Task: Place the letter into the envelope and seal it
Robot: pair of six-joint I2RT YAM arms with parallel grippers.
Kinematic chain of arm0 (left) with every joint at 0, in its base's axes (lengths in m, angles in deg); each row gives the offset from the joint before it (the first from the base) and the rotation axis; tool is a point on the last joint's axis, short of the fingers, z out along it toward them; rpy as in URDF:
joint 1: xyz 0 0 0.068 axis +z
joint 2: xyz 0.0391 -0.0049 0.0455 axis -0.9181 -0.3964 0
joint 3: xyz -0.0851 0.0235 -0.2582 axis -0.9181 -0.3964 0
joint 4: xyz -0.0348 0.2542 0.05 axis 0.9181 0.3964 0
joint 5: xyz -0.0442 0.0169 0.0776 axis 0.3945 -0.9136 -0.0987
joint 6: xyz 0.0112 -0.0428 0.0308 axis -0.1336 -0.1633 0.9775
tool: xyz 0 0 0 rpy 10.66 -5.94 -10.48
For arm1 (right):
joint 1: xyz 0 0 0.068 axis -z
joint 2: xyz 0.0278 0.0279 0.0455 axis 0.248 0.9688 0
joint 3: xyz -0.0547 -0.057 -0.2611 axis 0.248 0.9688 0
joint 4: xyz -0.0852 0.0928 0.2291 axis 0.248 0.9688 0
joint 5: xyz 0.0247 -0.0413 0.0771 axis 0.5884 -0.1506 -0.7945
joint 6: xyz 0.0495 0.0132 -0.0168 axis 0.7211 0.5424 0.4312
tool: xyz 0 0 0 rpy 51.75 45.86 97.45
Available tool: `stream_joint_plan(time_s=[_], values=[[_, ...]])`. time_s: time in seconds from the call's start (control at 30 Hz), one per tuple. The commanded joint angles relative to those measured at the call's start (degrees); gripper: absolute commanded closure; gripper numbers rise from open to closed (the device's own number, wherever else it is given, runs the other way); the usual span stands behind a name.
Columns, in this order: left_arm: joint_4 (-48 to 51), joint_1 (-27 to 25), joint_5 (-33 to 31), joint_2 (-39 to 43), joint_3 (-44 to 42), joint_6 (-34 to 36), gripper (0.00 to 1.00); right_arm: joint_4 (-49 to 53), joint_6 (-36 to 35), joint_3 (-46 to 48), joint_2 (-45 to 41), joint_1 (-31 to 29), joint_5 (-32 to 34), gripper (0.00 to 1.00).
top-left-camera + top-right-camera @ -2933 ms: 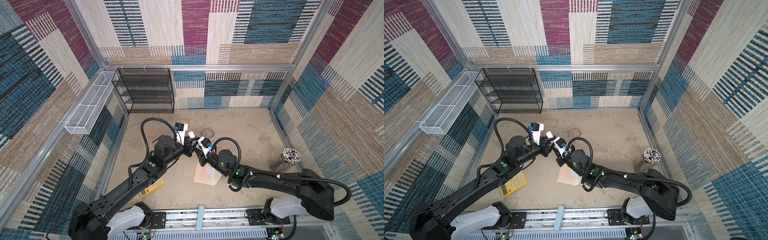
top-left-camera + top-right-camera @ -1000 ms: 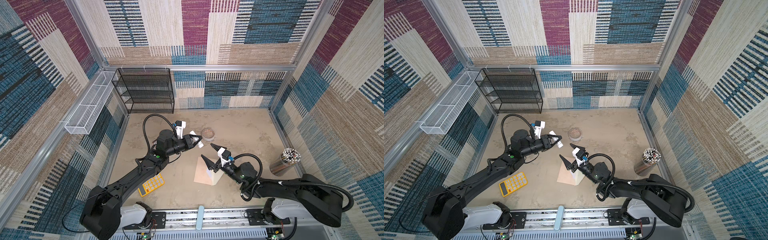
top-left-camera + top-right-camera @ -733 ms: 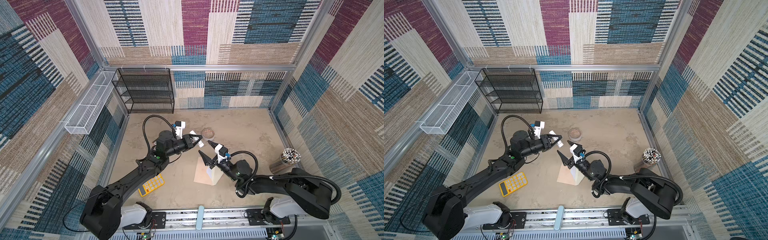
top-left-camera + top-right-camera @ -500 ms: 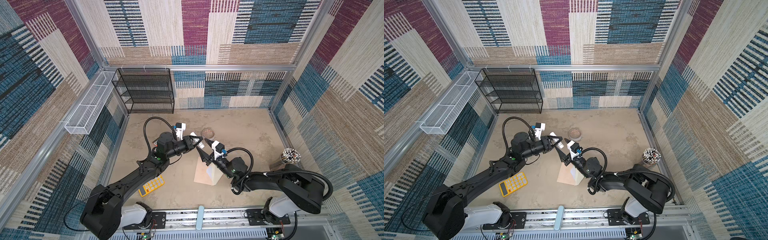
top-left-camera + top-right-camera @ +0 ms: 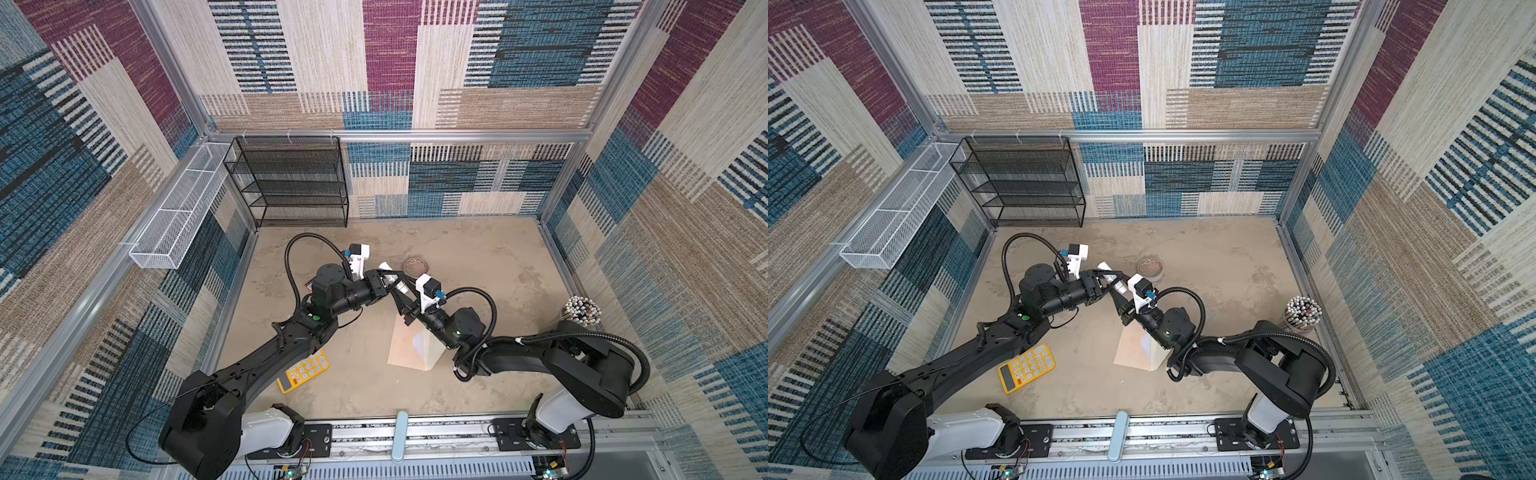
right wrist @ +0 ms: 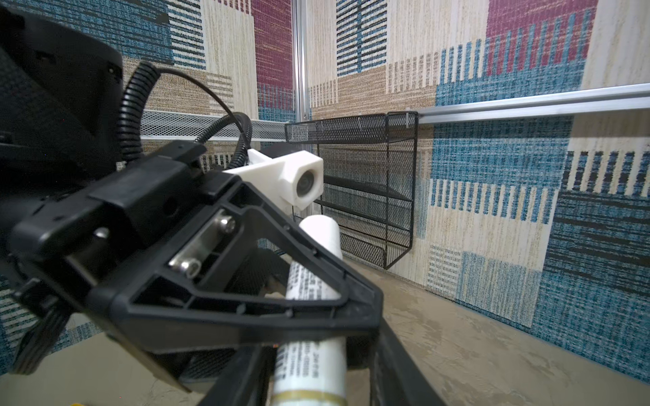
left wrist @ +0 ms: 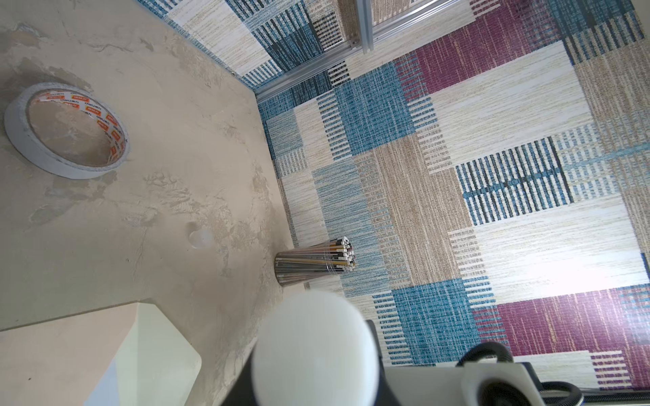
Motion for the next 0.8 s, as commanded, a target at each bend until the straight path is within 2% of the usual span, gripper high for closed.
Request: stream_joint_plan(time_s=[0.0, 0.1, 0.2, 0.33, 0.4, 0.5, 0.6, 0.77], values=[[-1.45, -0.26, 5.53, -0.54, 0.75, -0.81, 0.99, 1.13, 0.19, -0.99, 0.49, 0.21, 0.03, 0.64], [-0.24, -0.35, 6.62, -0.99, 1.43, -0.63, 0.98, 1.82, 0.23, -1.36, 0.6, 0.29, 0.0, 0.75], [0.45, -0.34, 7.04, -1.0, 1.21, -0.69, 0.92, 2.62, 0.3, -1.21, 0.1, 0.32, -0.02, 0.84], [0.99, -0.21, 5.5, 0.04, 0.43, -0.01, 0.61, 6.96, 0.53, -1.37, -2.16, 0.4, 1.03, 0.88], [3.51, -0.08, 4.63, 1.29, 0.84, 2.14, 0.51, 12.47, 0.31, -2.28, -4.06, 0.42, 1.47, 0.88], [10.34, 0.6, 0.86, 4.75, 1.84, 6.6, 0.44, 24.42, 0.71, -4.44, -7.9, 0.68, 3.24, 0.87], [17.01, 2.03, -2.61, 9.37, 2.1, 10.57, 0.4, 34.92, 0.67, -5.34, -12.8, 1.59, 3.84, 0.87], [26.93, 6.1, -3.33, 14.56, 3.41, 16.15, 0.37, 52.71, 1.19, -7.89, -21.71, 3.09, 5.53, 0.88]])
